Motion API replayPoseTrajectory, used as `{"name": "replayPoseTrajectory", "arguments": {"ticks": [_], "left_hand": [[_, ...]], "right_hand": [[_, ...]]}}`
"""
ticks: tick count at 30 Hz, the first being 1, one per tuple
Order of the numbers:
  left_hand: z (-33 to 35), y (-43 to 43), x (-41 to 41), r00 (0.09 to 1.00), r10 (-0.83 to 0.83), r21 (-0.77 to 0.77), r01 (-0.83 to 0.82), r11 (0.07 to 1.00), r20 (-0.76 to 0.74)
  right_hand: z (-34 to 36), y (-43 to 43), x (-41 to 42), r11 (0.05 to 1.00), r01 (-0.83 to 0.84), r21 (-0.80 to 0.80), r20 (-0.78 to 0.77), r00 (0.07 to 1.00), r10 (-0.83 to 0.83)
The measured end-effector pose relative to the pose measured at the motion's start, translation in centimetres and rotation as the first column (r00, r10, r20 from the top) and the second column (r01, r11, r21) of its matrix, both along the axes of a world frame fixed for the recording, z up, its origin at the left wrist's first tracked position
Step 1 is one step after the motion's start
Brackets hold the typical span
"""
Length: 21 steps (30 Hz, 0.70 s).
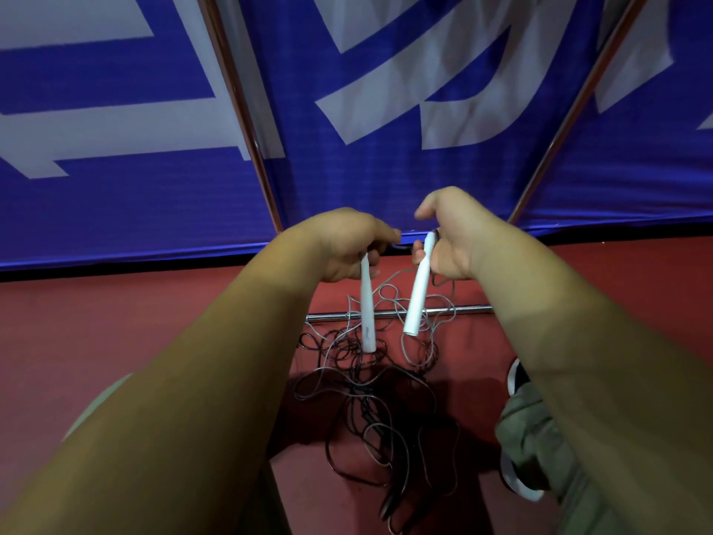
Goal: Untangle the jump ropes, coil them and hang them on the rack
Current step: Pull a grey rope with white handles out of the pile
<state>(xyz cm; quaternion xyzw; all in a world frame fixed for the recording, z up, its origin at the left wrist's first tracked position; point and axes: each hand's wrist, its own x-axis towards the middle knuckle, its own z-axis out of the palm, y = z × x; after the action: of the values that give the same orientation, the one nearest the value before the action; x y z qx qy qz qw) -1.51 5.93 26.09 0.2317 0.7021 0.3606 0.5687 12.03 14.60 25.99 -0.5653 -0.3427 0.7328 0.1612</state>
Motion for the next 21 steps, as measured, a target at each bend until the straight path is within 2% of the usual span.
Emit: {"name": "replayPoseTrajectory", "arguments": {"ticks": [5, 9, 12, 14, 17, 21], "left_hand": [[0.2, -0.5, 1.0, 0.987, -0.148, -0.076, 0.143, 0.987, -0.064], [-0.2, -0.6, 1.1, 0.964, -0.266, -0.103, 0.263, 0.959, -0.022], [-0.7, -0.5, 1.3, 0.952, -0.297, -0.132, 0.285, 0.949, -0.077], [-1.1, -0.4, 1.5, 0.96, -0.274, -0.104, 0.268, 0.958, -0.055], [-1.4, 0.0, 1.5, 0.978, -0.206, -0.063, 0.205, 0.977, -0.019], [-1.6, 0.4, 0.7, 0.998, -0.068, -0.031, 0.068, 0.997, -0.012]], "right_hand": [[-0.2, 0.0, -0.5, 0.994, 0.096, -0.051, -0.093, 0.991, -0.1], [0.2, -0.3, -0.3, 0.99, 0.129, -0.063, -0.105, 0.985, -0.136], [0.7, -0.3, -0.1, 0.987, 0.151, -0.062, -0.079, 0.985, -0.156], [0.7, -0.2, -0.1, 0.988, 0.146, -0.056, -0.078, 0.986, -0.15], [0.2, 0.0, -0.2, 0.997, 0.069, -0.039, -0.047, 0.996, -0.07], [0.2, -0.4, 0.0, 0.983, -0.183, 0.012, 0.175, 0.968, 0.178]]}}
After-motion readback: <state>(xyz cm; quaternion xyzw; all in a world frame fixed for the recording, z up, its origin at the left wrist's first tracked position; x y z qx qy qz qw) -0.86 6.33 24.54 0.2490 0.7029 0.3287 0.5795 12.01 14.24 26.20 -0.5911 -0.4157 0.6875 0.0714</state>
